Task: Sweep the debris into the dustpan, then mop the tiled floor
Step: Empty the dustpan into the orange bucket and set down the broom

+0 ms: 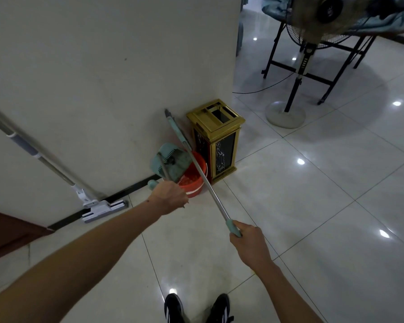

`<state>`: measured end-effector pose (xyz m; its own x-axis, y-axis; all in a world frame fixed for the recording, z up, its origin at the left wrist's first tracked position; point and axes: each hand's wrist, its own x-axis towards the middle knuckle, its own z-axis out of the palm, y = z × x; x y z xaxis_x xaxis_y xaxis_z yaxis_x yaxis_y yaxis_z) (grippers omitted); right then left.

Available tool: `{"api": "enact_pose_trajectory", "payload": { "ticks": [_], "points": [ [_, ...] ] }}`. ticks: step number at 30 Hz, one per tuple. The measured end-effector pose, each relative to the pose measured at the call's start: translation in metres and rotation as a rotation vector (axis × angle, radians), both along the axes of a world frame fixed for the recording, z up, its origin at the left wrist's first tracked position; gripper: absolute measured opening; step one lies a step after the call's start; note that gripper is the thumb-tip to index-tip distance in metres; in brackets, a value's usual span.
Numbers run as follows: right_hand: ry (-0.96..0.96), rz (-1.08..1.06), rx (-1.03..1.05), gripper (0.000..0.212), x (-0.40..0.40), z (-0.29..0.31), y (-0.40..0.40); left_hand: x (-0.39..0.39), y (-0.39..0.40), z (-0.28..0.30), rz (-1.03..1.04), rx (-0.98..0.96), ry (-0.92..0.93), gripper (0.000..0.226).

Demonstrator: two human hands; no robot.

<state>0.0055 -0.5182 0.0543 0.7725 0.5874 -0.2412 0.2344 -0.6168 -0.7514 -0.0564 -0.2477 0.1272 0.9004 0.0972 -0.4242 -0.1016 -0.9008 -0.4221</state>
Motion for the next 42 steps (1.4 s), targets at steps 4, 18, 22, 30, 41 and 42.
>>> {"api": "enact_pose_trajectory", "payload": {
  "ticks": [4,18,22,30,41,42],
  "points": [
    [0.015,0.004,0.009,0.029,-0.001,0.005,0.003,0.003,0.003,0.017,0.102,-0.022,-0.069,0.012],
    [0.025,0.064,0.031,0.042,0.001,0.04,0.029,-0.082,0.055,0.053,0.792,-0.231,-0.72,0.01],
    [0.068,0.09,0.009,0.044,-0.005,0.045,0.042,-0.111,0.056,0.045,0.925,-0.253,-0.807,0.008],
    [0.175,0.144,-0.03,0.043,-0.018,0.05,0.067,-0.152,0.052,0.02,1.128,-0.271,-0.888,0.006],
    [0.241,0.275,-0.174,0.037,-0.035,0.058,0.1,-0.186,0.047,-0.013,1.387,-0.344,-0.885,0.007],
    [0.25,0.285,-0.187,0.036,-0.036,0.056,0.104,-0.188,0.048,-0.015,1.406,-0.349,-0.888,0.01]
  ]
}}
